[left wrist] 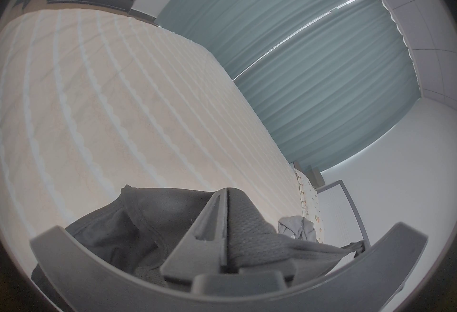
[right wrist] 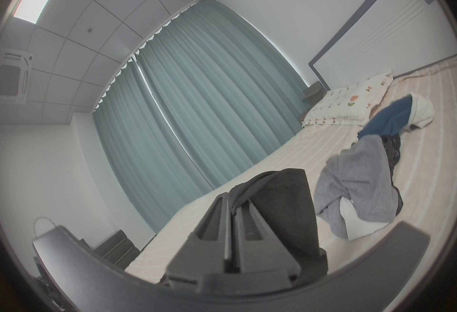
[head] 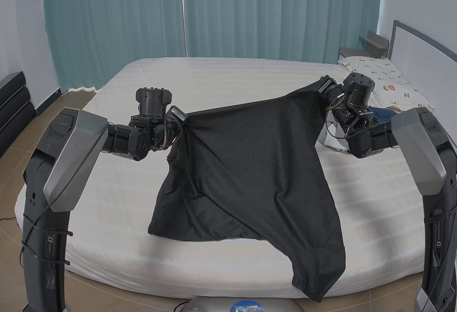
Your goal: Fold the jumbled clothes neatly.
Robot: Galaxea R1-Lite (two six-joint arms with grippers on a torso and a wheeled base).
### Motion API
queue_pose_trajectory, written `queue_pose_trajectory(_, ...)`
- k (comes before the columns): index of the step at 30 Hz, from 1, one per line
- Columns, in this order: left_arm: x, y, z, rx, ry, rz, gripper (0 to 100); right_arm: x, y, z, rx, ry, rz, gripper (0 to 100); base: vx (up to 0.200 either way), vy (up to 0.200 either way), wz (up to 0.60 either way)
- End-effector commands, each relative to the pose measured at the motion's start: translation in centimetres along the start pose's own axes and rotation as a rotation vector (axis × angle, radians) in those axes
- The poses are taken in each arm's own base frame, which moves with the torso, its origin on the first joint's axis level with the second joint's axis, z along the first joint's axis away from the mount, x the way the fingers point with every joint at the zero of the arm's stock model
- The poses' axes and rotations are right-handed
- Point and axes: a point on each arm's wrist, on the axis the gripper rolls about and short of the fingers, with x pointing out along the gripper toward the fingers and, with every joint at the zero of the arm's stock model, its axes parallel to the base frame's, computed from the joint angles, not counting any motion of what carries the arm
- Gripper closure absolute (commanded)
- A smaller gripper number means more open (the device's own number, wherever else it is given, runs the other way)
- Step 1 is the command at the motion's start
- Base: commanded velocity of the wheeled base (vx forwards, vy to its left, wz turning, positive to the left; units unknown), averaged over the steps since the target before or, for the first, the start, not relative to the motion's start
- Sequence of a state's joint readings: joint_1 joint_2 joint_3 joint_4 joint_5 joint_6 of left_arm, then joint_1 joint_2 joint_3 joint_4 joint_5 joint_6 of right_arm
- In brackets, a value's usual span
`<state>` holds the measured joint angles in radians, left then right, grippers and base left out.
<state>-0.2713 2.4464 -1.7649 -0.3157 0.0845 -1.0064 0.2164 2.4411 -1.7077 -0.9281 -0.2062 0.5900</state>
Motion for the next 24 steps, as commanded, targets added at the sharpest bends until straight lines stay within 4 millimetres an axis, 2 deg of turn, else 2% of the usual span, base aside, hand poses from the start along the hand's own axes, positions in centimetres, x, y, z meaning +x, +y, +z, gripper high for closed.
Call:
queue_pose_trajectory(1,2.5,2.0,-1.6,-0.012,0.012,0.04,0,0.7,-2.6,-5.0,-0.017,0.07,-0.044,0,0.0,0.0,0.0)
queue_pose_trajectory(3,3.2,2.8,-2.2,-0.011,0.015,0.058,0,0.6,-4.1,-7.3,-0.034,0.116,-0.069,0,0.0,0.0,0.0)
queue_pose_trajectory(4,3.2,2.9,-2.2,-0.01,0.015,0.062,0,0.6,-4.3,-7.5,-0.038,0.123,-0.073,0,0.0,0.0,0.0)
queue_pose_trajectory(5,3.6,3.6,-2.6,-0.008,0.017,0.08,0,0.4,-5.6,-8.8,-0.058,0.151,-0.098,0,0.0,0.0,0.0)
queue_pose_trajectory(10,3.9,5.1,-3.3,0.005,0.078,0.19,0,-0.3,-8.6,-10.7,-0.088,0.227,-0.184,0,0.0,0.0,0.0)
queue_pose_trajectory(12,4.0,5.5,-3.3,0.007,0.094,0.221,0,-0.8,-9.3,-11.1,-0.095,0.261,-0.21,0,0.0,0.0,0.0)
queue_pose_trajectory(16,3.7,5.7,-2.8,0.003,0.101,0.245,0,-1.1,-9.8,-10.4,-0.098,0.269,-0.227,0,0.0,0.0,0.0)
queue_pose_trajectory(17,3.6,6.0,-2.7,0.004,0.119,0.265,0,-1.3,-9.8,-9.4,-0.094,0.269,-0.231,0,0.0,0.0,0.0)
queue_pose_trajectory(19,3.3,6.2,-2.6,0.011,0.136,0.29,0,-1.6,-9.8,-8.9,-0.087,0.281,-0.237,0,0.0,0.0,0.0)
queue_pose_trajectory(24,2.0,6.4,-1.5,0.021,0.192,0.354,0,-3.6,-9.9,-7.0,-0.073,0.353,-0.213,0,0.0,0.0,0.0)
